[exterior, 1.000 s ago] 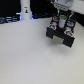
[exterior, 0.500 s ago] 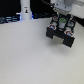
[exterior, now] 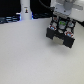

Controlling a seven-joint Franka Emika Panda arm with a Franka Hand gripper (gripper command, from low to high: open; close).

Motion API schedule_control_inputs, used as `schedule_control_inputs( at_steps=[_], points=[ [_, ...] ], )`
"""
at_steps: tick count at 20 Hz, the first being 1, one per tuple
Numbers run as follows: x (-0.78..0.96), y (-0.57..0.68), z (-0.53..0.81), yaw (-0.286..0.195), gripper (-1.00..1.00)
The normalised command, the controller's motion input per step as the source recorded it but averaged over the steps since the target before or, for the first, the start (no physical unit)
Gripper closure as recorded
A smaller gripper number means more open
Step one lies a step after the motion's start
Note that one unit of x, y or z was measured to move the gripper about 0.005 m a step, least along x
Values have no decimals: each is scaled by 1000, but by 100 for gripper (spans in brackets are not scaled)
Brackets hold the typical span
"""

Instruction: Open the kcup holder, insert the kcup into the holder, and close the kcup holder

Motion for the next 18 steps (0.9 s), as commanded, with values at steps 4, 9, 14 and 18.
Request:
schedule_control_inputs(
  at_steps=[4,9,14,18],
  points=[
    [111,61,233,58,-100],
    [159,-62,369,91,-100],
    [328,-281,459,87,-100],
    [542,-406,333,40,-100]
  ],
)
